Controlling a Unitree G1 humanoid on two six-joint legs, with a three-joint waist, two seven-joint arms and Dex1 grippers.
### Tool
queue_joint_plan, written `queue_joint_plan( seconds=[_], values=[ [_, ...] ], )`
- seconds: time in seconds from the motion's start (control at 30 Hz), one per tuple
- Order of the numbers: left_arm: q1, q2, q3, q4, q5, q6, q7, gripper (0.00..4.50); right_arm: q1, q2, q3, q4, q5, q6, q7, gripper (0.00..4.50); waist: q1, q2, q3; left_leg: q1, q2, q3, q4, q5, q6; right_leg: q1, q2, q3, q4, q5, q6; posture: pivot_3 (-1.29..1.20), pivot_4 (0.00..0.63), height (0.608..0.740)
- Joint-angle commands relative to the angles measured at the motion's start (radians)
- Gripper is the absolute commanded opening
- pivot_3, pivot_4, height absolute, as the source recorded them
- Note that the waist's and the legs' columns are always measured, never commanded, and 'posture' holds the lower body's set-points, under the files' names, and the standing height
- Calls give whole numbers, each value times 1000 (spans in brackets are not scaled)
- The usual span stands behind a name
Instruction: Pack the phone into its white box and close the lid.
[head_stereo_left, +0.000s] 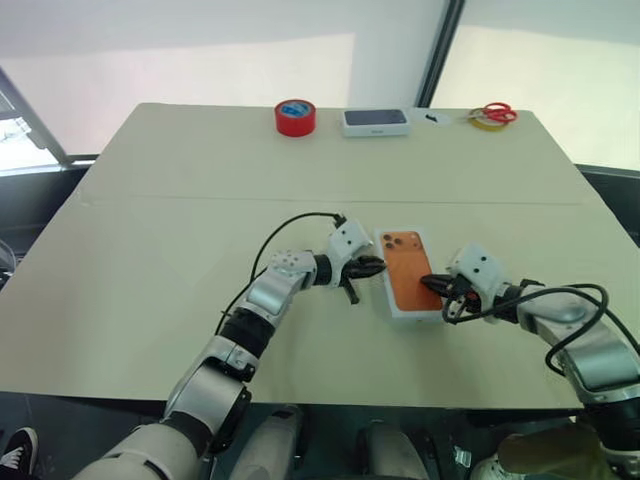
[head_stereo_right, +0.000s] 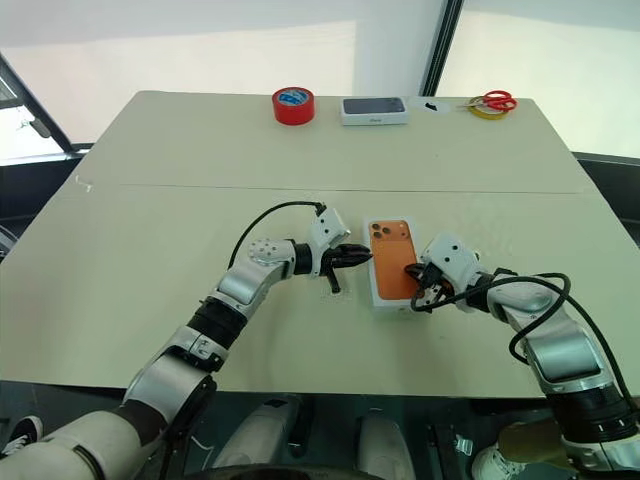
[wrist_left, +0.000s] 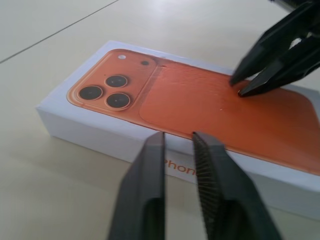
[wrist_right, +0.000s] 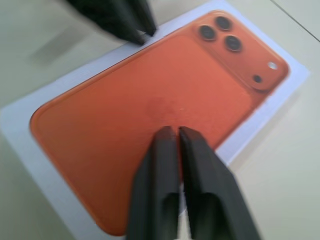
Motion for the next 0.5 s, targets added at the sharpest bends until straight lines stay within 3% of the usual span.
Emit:
queue_joint_plan(
  seconds=[0.03, 0.13, 0.17, 0.33, 0.5],
  values=[
    [22, 50, 95, -139, -103, 28, -53, 2800, -53, 43, -86, -6, 104, 20, 8, 2373, -9, 1, 1, 0, 0, 0, -1, 0, 0, -1, 0, 0, 0, 0, 0, 0, 150, 736],
    [51, 140, 163, -257, -195, 100, -119, 4419, -49, 25, -127, -40, 164, -4, 73, 3981, -18, 3, 2, -8, 0, 0, 0, 2, 0, -8, 0, 0, 3, 0, 0, 0, 150, 736],
    [63, 186, 197, -278, -212, 107, -129, 4500, -27, 0, -121, -64, 172, -14, 113, 4434, -18, 3, 2, -7, 0, 0, 0, 2, 1, -9, 0, 0, 3, 0, 0, 0, 150, 736],
    [169, 379, 267, -370, -234, 92, -191, 4500, 8, -47, -120, -80, 164, -126, 202, 4434, -20, 4, 2, -5, 0, 0, -1, 1, -1, -8, 0, 1, 3, 0, 0, 0, 150, 736],
    [296, 503, 336, -458, -255, 105, -199, 4500, 39, -103, -163, -11, 151, -199, 273, 4434, 0, 5, 3, -6, 0, 0, 0, 1, -1, -7, 0, 1, 1, 0, -1, 0, 150, 736]
  ],
)
